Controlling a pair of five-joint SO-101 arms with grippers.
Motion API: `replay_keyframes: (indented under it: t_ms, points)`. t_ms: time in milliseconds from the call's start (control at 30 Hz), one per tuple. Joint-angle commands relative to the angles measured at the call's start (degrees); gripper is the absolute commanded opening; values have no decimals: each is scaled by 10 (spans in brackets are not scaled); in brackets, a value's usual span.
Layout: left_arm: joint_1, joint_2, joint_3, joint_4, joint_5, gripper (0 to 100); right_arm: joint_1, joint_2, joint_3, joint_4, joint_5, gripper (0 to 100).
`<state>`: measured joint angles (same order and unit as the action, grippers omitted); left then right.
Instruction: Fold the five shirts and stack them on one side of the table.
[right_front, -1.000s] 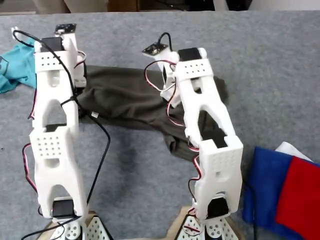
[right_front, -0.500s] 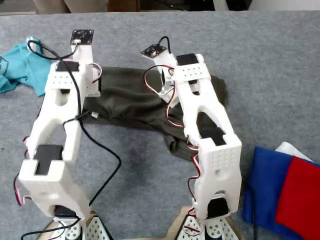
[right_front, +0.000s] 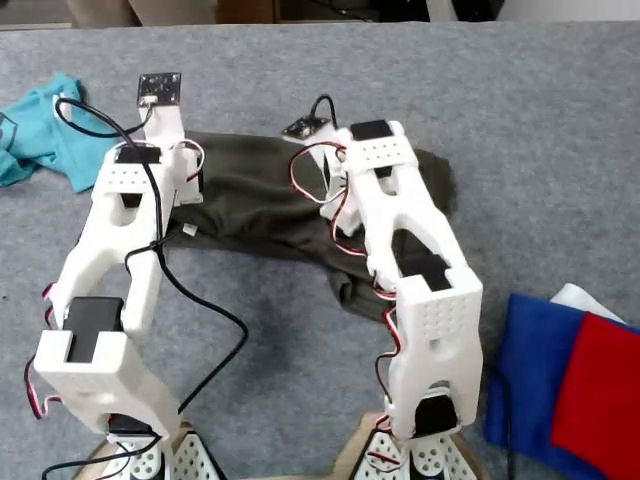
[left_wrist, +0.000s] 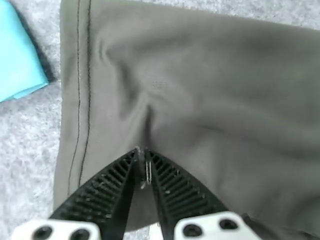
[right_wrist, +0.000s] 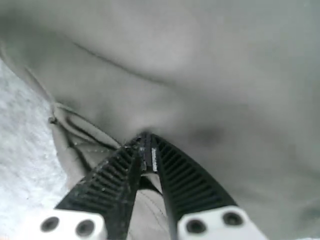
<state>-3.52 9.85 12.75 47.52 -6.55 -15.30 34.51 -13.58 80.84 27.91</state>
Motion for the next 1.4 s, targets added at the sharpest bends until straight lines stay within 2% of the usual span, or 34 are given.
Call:
replay_keyframes:
  t_ms: [0, 200, 367, 633, 833, 967, 1167, 1367]
  points:
    - [-7, -35, 4, -19, 3, 20, -6, -7, -5, 31, 5, 5]
    - [-6, -35, 3, -19, 2, 20, -5, -43, 19, 62, 5, 5]
    - [-4, -35, 3, -18, 2, 20, -8, -108, 93, 54, 5, 5]
    - [-4, -35, 4, -18, 1, 20, -7, -189, 258, -43, 2, 5]
    - [-3, -34, 6, -18, -14, 20, 17, -236, 284, -73, -13, 5]
    - [-3, -33, 6, -18, -14, 20, 55, -241, 246, -113, -11, 5]
    - [-4, -30, 5, -22, -11, 20, 89, -153, 151, -218, 21, 9]
    - [-6, -29, 33, -85, -10, 20, 109, -19, -79, -185, 18, 9]
